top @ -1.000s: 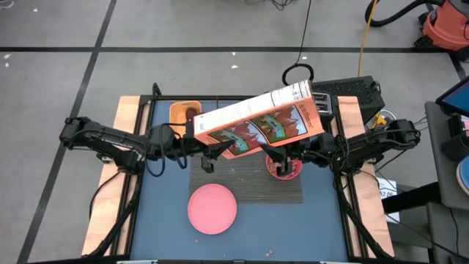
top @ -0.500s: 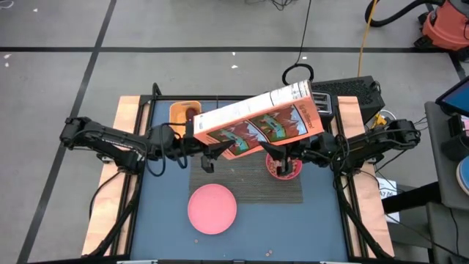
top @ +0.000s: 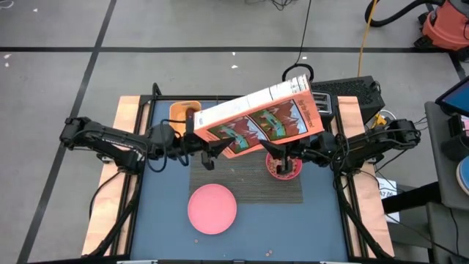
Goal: Arrange a breakfast setting
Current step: Pour the cereal from the cereal box into the pink bowl
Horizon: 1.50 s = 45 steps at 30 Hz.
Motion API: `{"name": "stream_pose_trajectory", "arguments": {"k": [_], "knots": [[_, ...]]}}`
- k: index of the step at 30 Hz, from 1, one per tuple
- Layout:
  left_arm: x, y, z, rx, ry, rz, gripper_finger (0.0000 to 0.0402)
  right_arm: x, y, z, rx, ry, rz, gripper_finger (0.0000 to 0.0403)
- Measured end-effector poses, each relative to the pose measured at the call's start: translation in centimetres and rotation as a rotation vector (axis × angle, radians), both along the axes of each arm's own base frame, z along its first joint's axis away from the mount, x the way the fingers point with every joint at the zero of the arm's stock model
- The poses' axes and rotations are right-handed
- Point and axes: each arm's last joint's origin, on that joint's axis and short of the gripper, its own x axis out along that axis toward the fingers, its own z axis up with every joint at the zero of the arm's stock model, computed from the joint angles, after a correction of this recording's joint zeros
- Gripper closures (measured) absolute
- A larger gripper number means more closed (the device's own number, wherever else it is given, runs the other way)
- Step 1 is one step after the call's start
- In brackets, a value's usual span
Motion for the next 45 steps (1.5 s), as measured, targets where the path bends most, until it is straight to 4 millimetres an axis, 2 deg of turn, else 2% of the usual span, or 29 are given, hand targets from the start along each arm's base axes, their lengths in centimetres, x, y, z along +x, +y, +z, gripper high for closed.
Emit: {"name": "stream_pose_trajectory", "arguments": {"k": [13, 16, 28, 32, 45], "knots": [[0.0, 0.1, 0.0, 0.015, 0.001, 0.01, 0.018, 0.0, 0.0, 0.0, -0.002, 0.001, 0.002, 0.0313], [0.0, 0.1, 0.0, 0.022, 0.002, 0.015, 0.0169, 0.0, 0.0, 0.0, -0.003, 0.0, 0.002, 0.0313], [0.0, 0.1, -0.2, 0.07, 0.041, 0.037, 0.003, -0.2, 0.0, 0.2, -0.006, 0.011, 0.006, 0.0314], [-0.6, 0.2, -0.4, 0.083, 0.121, 0.033, 0.0011, -0.7, 0.0, 0.6, -0.009, 0.049, 0.004, 0.0318], [-4.8, 0.6, 0.3, 0.102, 0.335, 0.012, 0.0009, -2.3, -0.3, 1.1, -0.027, 0.219, -0.001, 0.0318]]}}
